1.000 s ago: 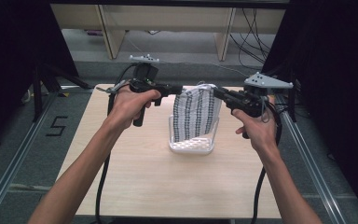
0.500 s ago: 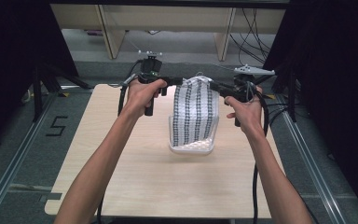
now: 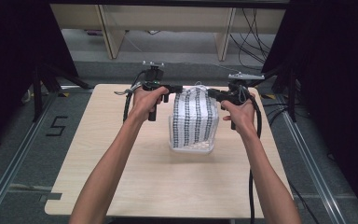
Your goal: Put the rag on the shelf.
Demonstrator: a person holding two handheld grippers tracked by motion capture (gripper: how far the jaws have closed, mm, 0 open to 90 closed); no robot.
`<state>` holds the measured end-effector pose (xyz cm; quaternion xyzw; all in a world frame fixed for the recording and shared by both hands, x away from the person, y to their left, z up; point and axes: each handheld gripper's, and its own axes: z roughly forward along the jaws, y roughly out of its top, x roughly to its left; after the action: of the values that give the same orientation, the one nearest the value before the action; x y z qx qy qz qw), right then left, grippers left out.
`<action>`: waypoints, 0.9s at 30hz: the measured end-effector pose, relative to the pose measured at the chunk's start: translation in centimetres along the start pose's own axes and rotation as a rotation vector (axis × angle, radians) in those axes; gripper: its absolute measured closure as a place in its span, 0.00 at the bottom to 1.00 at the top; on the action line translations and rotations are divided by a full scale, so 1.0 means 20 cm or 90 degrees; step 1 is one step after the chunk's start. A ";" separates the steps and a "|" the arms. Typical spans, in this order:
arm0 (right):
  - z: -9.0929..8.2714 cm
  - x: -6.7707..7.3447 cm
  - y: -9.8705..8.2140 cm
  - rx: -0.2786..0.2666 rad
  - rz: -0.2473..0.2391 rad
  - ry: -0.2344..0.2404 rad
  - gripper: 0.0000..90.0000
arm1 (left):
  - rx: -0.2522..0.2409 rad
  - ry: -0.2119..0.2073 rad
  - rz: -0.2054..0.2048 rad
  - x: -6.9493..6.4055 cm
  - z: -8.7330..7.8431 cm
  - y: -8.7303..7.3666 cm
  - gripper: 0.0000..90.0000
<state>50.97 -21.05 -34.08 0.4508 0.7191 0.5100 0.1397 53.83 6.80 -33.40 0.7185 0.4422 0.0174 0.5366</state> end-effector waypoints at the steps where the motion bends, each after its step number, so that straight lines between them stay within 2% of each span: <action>1: 0.00 0.00 0.00 0.000 0.000 0.000 0.93 | 0.000 0.000 0.000 0.00 0.00 0.00 0.93; 2: 0.01 -0.01 -0.01 0.002 -0.009 -0.001 0.93 | 0.008 0.001 -0.001 0.01 0.00 -0.01 0.93; 4: 0.02 -0.01 -0.03 0.012 0.018 -0.004 0.90 | 0.016 -0.001 -0.004 0.03 0.01 -0.03 0.88; 5: 0.02 -0.01 -0.03 0.012 0.018 -0.004 0.90 | 0.016 -0.001 -0.004 0.03 0.01 -0.03 0.82; 6: 0.03 -0.02 -0.03 0.011 0.004 -0.005 0.83 | 0.024 -0.004 -0.010 0.03 0.02 -0.04 0.73; 7: 0.03 -0.02 -0.03 0.011 0.004 -0.005 0.83 | 0.031 0.000 -0.019 0.03 0.02 -0.04 0.73; 8: 0.03 -0.01 -0.03 0.020 0.010 -0.018 0.74 | 0.048 0.006 -0.019 0.03 0.03 -0.05 0.56; 9: 0.03 -0.01 -0.03 0.020 0.010 -0.018 0.74 | 0.048 0.006 -0.019 0.03 0.03 -0.05 0.50; 10: 0.03 -0.02 -0.03 0.029 -0.004 -0.025 0.67 | 0.053 0.011 -0.019 0.03 0.02 -0.05 0.50; 11: 0.04 -0.02 -0.03 0.041 0.001 -0.026 0.63 | 0.055 0.018 -0.020 0.03 0.02 -0.05 0.42; 17: 0.03 -0.01 -0.03 0.035 0.009 -0.022 0.60 | 0.050 0.024 -0.018 0.04 -0.04 -0.04 0.37; 19: 0.01 0.00 -0.02 0.036 0.001 -0.019 0.58 | 0.049 0.019 -0.013 0.04 -0.06 -0.04 0.35; 22: -0.01 -0.01 -0.02 0.032 -0.015 -0.023 0.55 | 0.056 0.027 -0.011 0.04 -0.09 -0.05 0.34; 27: -0.08 0.01 -0.02 0.030 0.000 -0.017 0.53 | 0.069 0.027 0.004 0.04 -0.15 -0.08 0.32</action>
<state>49.65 -21.91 -33.74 0.4603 0.7291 0.4871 0.1389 51.89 9.59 -33.71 0.7473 0.4515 0.0102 0.4875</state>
